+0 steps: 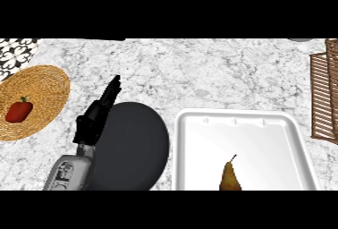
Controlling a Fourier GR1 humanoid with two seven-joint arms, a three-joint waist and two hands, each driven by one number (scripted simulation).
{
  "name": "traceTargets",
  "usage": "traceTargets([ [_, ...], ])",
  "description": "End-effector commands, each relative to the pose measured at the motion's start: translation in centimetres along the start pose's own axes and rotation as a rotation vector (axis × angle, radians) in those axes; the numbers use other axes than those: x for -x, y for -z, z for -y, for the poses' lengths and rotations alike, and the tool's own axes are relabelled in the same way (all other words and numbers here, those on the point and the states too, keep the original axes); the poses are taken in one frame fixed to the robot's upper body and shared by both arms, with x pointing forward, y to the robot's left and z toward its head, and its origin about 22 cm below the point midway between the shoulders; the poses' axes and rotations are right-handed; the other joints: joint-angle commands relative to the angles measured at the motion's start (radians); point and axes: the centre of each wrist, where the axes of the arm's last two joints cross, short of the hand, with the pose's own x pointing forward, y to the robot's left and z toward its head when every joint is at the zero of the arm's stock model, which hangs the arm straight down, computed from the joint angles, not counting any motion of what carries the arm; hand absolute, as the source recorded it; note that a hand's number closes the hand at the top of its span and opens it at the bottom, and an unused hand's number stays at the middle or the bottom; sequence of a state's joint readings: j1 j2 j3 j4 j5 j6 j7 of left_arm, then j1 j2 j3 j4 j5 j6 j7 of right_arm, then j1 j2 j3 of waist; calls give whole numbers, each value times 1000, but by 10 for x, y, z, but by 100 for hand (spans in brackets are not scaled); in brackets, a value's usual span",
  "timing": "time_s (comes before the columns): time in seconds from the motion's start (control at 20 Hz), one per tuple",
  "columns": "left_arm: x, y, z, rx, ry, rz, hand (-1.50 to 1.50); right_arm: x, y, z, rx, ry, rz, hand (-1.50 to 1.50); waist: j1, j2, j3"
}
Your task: Pick the lemon from the tray and place it in the tiered shelf
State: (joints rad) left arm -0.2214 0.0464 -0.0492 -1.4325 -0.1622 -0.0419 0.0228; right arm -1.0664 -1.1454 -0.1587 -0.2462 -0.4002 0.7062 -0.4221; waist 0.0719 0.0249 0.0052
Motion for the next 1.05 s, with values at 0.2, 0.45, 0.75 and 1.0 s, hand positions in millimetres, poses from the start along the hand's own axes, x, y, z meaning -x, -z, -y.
traceTargets([
  [0.2,-5,0,-3,4,8,22,0,-28,-28,35,67,104,-65,-150,21,16,5],
  [0.45,-2,3,-6,7,2,20,0,-48,-40,49,23,1,-192,-150,21,32,7],
  [0.75,-9,6,3,10,-6,38,0,-53,-48,54,6,-62,-210,-150,19,40,15],
  [1.0,-11,6,2,0,-11,53,0,-54,-53,58,-18,-67,-235,-150,20,42,19],
])
